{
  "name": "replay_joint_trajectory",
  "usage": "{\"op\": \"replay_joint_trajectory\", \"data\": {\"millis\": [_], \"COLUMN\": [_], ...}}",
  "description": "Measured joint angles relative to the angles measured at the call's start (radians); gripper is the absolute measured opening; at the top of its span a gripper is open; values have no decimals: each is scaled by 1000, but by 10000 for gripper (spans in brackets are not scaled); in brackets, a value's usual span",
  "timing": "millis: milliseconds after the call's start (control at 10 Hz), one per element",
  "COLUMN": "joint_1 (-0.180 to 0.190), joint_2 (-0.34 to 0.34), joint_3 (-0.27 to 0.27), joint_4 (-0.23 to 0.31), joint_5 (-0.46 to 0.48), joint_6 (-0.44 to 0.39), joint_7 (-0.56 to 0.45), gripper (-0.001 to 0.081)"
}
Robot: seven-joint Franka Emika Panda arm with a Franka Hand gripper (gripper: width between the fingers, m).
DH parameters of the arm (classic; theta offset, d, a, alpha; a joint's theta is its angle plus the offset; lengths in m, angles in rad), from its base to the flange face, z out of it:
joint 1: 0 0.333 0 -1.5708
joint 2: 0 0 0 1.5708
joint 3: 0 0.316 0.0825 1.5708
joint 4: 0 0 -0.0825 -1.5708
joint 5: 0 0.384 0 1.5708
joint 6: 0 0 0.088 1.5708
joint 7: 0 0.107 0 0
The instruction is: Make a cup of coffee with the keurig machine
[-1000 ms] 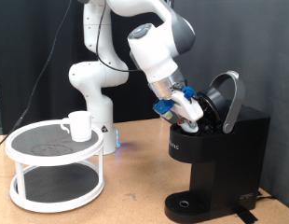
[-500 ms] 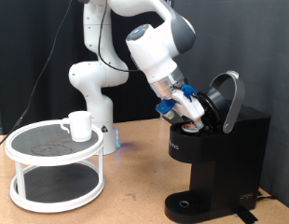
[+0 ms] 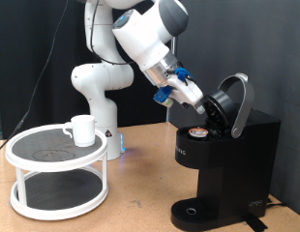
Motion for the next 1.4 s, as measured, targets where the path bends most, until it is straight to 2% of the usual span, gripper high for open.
{"op": "replay_joint_trajectory", "data": {"millis": [200,400,900,1300,1400], "joint_1": [-1,-2,-14,-13,-13], "joint_2": [-1,-29,-133,-142,-135], "joint_3": [-3,-17,-64,-64,-69], "joint_4": [0,6,43,43,63], "joint_5": [36,97,108,141,137], "joint_6": [1,-12,-118,-129,-202], "joint_7": [2,1,40,45,52], "gripper": [734,734,734,734,734]}}
